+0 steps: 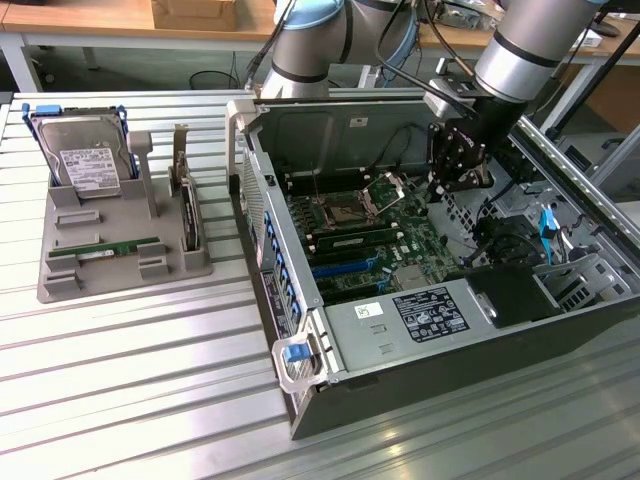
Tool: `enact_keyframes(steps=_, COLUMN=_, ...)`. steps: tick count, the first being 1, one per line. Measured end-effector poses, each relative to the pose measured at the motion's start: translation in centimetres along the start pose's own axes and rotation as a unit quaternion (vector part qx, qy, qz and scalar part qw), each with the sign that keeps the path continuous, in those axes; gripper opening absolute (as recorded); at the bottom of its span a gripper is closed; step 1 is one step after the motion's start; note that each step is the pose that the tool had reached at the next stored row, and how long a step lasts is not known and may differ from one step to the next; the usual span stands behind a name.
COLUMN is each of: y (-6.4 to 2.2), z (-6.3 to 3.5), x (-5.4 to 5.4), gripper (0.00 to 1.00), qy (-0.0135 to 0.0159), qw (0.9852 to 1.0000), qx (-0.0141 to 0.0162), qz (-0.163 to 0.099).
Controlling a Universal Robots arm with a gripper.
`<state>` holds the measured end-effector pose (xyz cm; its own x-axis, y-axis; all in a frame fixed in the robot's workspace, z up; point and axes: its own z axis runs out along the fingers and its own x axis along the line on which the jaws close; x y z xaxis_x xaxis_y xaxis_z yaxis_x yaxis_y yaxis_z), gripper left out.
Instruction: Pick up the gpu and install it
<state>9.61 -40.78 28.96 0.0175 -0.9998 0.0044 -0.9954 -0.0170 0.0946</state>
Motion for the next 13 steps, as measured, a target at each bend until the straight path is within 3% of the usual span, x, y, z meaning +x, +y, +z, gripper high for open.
enact_keyframes(steps=2, y=0.1, z=0.03, x=0.0, gripper=0.11, qy=-0.0001, qw=1.0, qx=0.0, qz=0.0)
enact_keyframes(steps=3, y=1.16, z=0.37, x=0.0, gripper=0.11, qy=-0.0005, qw=1.0, qx=0.0002, qz=0.0)
enact_keyframes(steps=4, y=1.64, z=0.64, x=0.0, gripper=0.11, qy=-0.0007, qw=1.0, qx=0.0002, qz=0.0)
enact_keyframes(steps=9, y=2.65, z=2.66, x=-0.1, gripper=0.11, qy=-0.0009, qw=1.0, qx=0.0002, qz=0.0)
enact_keyframes(steps=13, y=2.75, z=4.09, x=-0.1, gripper=0.11, qy=-0.0008, qw=1.0, qx=0.0002, qz=0.0)
